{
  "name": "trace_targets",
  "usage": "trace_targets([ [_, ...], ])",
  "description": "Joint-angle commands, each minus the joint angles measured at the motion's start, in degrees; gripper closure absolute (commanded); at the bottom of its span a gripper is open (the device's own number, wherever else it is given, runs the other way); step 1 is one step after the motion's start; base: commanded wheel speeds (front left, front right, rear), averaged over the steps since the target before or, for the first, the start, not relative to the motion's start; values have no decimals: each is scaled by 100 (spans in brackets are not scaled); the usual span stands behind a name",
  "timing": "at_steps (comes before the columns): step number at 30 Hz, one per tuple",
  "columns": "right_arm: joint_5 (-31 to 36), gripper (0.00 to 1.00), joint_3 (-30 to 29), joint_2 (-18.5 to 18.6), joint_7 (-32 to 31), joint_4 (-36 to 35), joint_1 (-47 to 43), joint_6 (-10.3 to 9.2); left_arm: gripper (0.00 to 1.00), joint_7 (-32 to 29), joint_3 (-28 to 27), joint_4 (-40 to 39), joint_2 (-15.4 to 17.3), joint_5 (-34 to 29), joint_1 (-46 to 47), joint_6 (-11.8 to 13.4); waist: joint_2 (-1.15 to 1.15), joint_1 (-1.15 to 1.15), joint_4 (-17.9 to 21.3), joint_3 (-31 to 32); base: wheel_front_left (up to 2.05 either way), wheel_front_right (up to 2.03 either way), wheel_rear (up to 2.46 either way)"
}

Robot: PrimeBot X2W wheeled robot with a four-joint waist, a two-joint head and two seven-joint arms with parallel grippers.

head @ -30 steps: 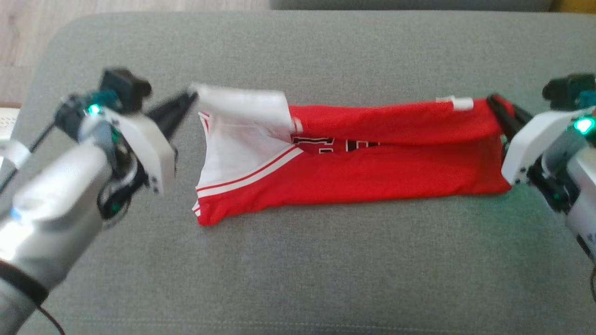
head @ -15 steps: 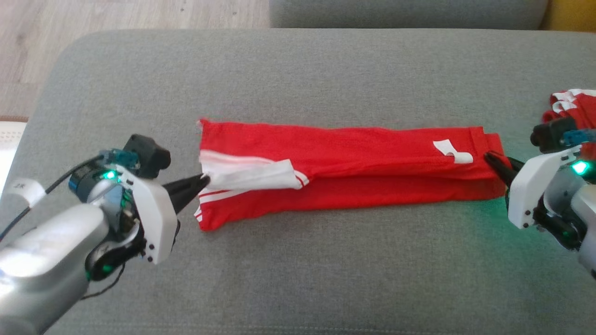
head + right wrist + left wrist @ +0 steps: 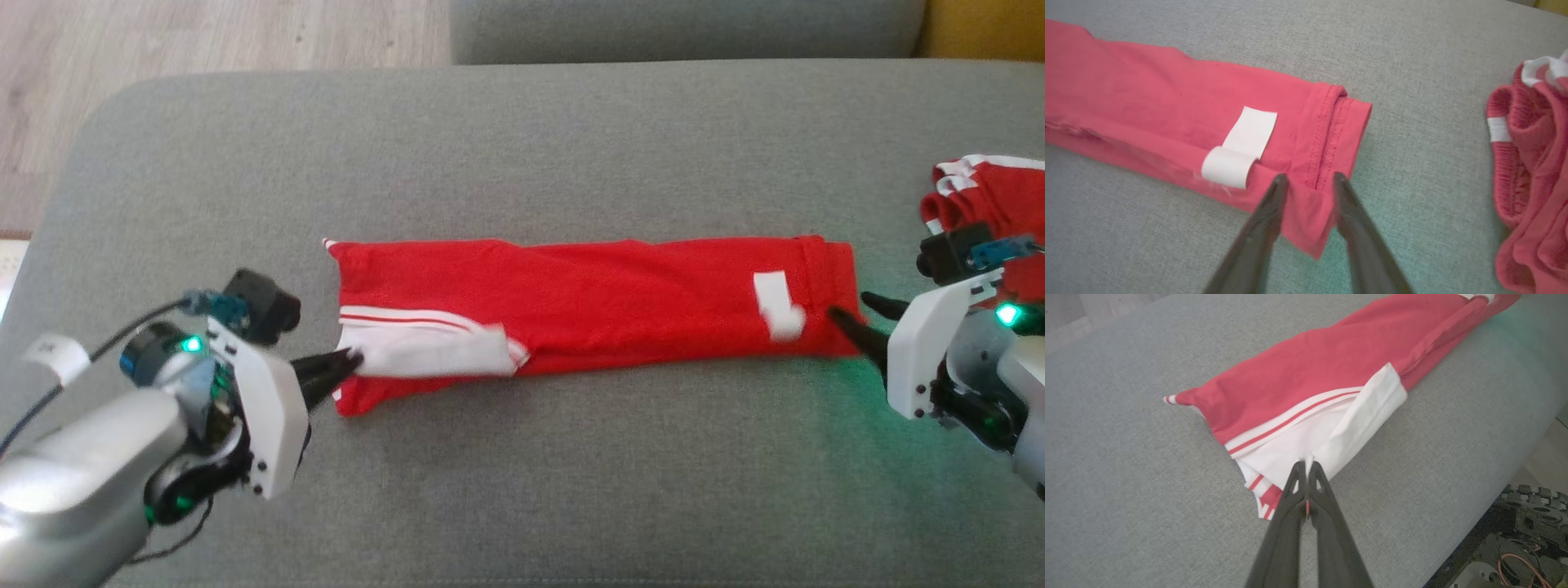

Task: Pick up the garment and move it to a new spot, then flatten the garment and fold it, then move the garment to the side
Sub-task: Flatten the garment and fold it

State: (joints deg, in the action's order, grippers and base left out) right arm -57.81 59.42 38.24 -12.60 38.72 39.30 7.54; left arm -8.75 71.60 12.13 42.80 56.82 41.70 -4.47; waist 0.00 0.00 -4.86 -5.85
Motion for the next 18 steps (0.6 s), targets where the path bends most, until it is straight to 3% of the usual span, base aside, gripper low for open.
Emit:
trace_targets([
  [1,-42,0,-9,197,15,-110,-28,-5,0,13,-264,-92,262,11,176,48,0,0,24,34,0,0,0],
  [5,-206,0,24,323,-98,-260,4,-5,0,147,-295,-77,246,13,76,185,0,0,103,153,0,0,0],
  [10,-462,0,-157,424,1,-469,115,-5,0,791,-671,-2,118,97,-11,642,0,0,216,294,0,0,0],
  [14,-656,0,-526,344,428,-565,201,-5,0,1621,-1184,100,-119,289,-117,1096,0,0,278,361,0,0,0],
  [15,-659,0,-736,241,774,-564,207,-5,0,2041,-1465,160,-273,401,-208,1311,0,0,301,399,0,0,0],
  [18,-649,0,-960,93,1179,-530,163,-5,0,2274,-1798,195,-447,478,-338,1520,0,0,317,438,0,0,0],
])
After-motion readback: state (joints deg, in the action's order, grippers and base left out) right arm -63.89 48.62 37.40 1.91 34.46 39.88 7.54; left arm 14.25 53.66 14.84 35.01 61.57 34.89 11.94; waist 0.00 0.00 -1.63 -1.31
